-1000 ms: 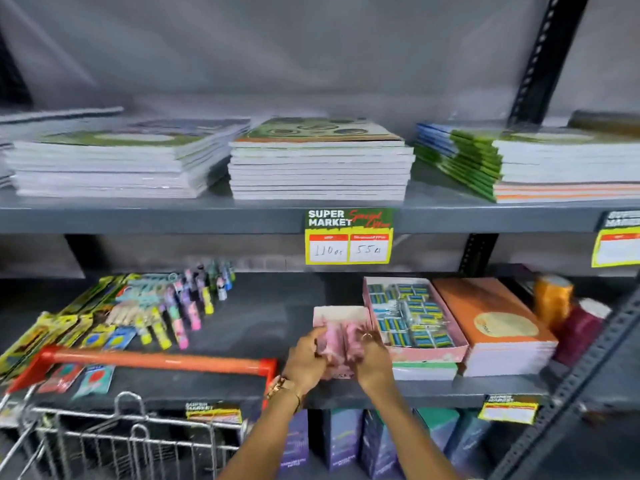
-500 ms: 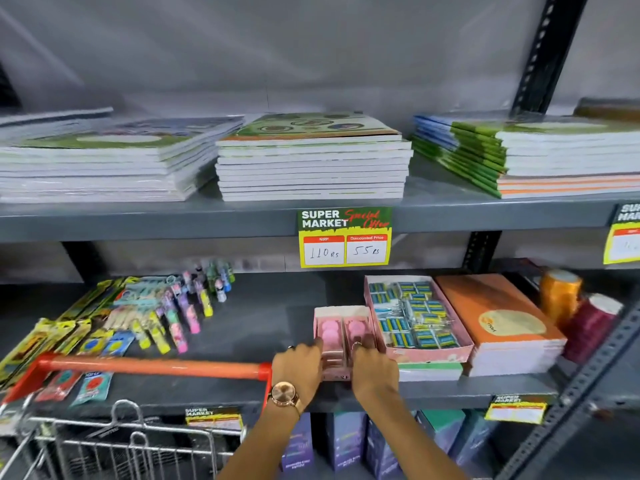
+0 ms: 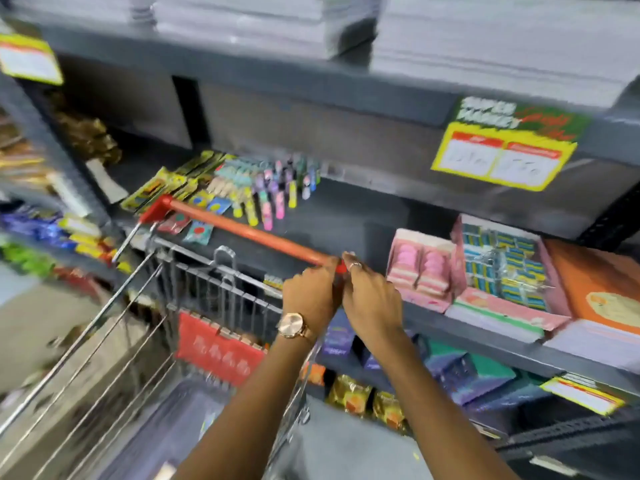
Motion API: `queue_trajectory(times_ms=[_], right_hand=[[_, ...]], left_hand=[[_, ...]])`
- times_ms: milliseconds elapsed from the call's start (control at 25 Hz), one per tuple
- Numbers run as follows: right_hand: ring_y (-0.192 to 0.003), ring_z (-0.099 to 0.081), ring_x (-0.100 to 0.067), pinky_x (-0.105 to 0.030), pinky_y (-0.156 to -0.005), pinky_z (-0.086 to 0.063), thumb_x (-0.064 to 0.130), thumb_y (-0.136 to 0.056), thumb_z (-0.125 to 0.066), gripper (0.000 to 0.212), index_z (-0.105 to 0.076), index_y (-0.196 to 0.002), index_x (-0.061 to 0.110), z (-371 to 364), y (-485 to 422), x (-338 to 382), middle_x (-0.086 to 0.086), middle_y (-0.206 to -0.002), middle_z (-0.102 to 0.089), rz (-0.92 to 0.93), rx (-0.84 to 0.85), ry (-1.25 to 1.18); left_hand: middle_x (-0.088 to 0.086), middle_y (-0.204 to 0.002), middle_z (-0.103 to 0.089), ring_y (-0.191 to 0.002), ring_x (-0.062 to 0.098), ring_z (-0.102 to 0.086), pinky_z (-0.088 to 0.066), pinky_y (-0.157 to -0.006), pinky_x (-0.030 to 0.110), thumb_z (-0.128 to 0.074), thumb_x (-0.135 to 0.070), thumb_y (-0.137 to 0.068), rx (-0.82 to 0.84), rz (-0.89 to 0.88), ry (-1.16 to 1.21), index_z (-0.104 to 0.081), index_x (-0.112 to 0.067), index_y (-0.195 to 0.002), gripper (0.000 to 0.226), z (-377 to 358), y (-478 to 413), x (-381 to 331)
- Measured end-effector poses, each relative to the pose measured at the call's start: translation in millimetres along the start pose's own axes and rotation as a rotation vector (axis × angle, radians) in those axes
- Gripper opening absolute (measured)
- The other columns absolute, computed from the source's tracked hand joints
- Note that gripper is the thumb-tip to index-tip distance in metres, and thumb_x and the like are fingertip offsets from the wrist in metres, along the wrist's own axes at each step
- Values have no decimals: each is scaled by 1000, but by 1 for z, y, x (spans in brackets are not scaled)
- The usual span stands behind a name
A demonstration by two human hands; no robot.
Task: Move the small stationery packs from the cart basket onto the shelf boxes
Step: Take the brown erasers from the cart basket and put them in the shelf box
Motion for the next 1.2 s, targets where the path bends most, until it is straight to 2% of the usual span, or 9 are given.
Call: queue_trajectory(times_ms=[160, 240, 400, 520, 720, 880, 960, 1120, 1200], right_hand=[[-106, -64, -36, -43, -82, -50, 27, -95, -42, 37, -54, -130, 24, -76, 30, 93, -14, -114, -71, 280, 250, -31], [-107, -63, -38, -43, -82, -50, 30, -94, -43, 33, -58, -122, 21, -123, 52, 125, -16, -113, -69, 366, 429, -22], [-114, -58, -38, -42, -87, -48, 27, -92, -48, 30, -61, -112, 10, -239, 108, 167, -20, -120, -64, 492, 860, 116], [-119, -57, -36, -41, -91, -49, 26, -93, -47, 33, -59, -119, 8, -320, 151, 166, -19, -127, -61, 564, 1084, 267], [-124, -56, -34, -42, -100, -47, 31, -92, -54, 42, -57, -125, 6, -422, 175, 144, -18, -133, -59, 377, 1198, 369], [-123, -55, -33, -39, -97, -48, 41, -71, -76, 73, -47, -129, 7, -468, 198, 141, -16, -131, -57, 200, 1148, 318], [-123, -53, -33, -40, -98, -47, 41, -67, -79, 82, -41, -131, 5, -482, 209, 137, -16, -132, -54, 183, 1125, 323], [-122, -52, -33, -39, -99, -47, 33, -73, -74, 71, -42, -129, 4, -496, 213, 133, -17, -131, -51, 266, 1053, 310], [-121, -52, -33, -38, -98, -47, 35, -75, -72, 68, -44, -129, 4, -490, 210, 131, -18, -131, -50, 237, 1066, 265]], left_hand=[[13, -81, -73, -78, 36, -70, -43, -55, 34, -44, -40, -92, -15, 357, -2, -51, -27, -119, 31, 2, 85, 124], [16, -89, -73, -85, 38, -69, -45, -57, 37, -44, -34, -95, 31, 561, 52, -49, -27, -125, 32, -14, 144, 179], [21, -124, -64, -112, 37, -60, -50, -87, 43, -46, -20, -96, 280, 987, 153, -39, -16, -140, 45, -68, 278, 268], [25, -134, -54, -119, 38, -55, -45, -95, 41, -48, -13, -94, 422, 1161, 224, -35, -6, -140, 48, -109, 350, 306], [23, -136, -46, -118, 42, -52, -45, -94, 48, -54, -13, -89, 496, 1195, 59, -42, -7, -133, 45, -160, 380, 351], [19, -138, -45, -119, 39, -52, -45, -94, 46, -59, -28, -88, 496, 1177, -102, -41, -8, -134, 53, -186, 371, 377], [16, -130, -50, -114, 35, -54, -44, -92, 44, -54, -29, -89, 493, 1102, -222, -46, -9, -128, 44, -194, 369, 383], [16, -132, -49, -117, 33, -49, -40, -96, 46, -53, -29, -88, 529, 991, -284, -53, -9, -119, 37, -202, 370, 395], [16, -131, -51, -118, 34, -49, -40, -98, 46, -57, -40, -84, 507, 1062, -231, -56, -11, -117, 44, -196, 371, 392]])
Point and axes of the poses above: each hand's wrist, its own y-axis away from the middle knuckle, its own z-axis out of the back of the hand, x = y × z, the point moved 4 cm from there along -y, towards the middle knuckle
